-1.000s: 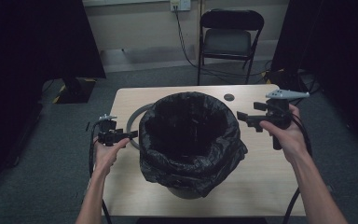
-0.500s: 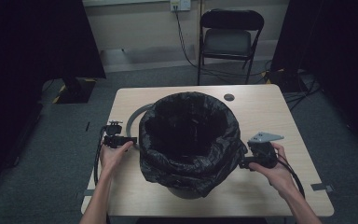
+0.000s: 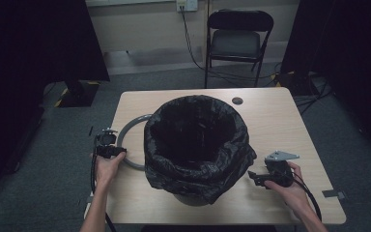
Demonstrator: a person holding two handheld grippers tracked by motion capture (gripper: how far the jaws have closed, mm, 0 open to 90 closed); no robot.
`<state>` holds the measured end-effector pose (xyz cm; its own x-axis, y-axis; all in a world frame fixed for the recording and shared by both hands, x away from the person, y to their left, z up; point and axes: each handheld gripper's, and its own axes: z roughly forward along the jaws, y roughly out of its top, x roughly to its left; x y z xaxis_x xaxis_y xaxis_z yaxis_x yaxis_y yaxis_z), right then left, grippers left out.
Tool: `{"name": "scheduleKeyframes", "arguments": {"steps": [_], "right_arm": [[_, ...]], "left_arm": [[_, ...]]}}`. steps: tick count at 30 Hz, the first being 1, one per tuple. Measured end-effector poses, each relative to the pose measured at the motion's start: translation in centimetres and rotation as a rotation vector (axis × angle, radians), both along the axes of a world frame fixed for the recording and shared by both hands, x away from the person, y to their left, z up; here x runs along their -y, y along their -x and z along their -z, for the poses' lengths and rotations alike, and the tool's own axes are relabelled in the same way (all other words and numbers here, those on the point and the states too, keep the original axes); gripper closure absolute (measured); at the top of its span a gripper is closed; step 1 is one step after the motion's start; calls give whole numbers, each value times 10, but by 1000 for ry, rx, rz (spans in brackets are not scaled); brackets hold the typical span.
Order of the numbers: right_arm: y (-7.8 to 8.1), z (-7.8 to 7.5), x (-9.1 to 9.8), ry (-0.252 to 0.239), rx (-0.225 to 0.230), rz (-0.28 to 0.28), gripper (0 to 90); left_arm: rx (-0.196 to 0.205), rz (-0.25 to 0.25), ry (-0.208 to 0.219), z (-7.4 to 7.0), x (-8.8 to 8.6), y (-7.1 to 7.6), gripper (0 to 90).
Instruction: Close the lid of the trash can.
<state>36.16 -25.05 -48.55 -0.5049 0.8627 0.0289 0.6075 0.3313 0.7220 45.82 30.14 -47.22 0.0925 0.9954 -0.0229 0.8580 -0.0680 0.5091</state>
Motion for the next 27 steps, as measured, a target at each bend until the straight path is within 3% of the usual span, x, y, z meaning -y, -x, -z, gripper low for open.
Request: {"name": "scheduleKeyframes", "arguments": {"steps": [6,8,12,18,21,27], "right_arm": [[1,7,-4,69,13,-1,174],[1,10,-3,60,9,1,169],[1,11,-1,44,4,2,160],[0,12,-1,34,18,1,156],[0,13,-1,31,22,4,155],[1,15,0,22,40,7,155]], "left_arm": [[14,-41,-3,1,4,-10,566],[36,-62,7,2,1,-11,672],[54,-92,-4,3,-3,-13,757],[79,-119,-1,4,-3,-14,780],[97,-137,37,3,-12,-11,788],[170,-162,113,-7,-25,-4,791]]}}
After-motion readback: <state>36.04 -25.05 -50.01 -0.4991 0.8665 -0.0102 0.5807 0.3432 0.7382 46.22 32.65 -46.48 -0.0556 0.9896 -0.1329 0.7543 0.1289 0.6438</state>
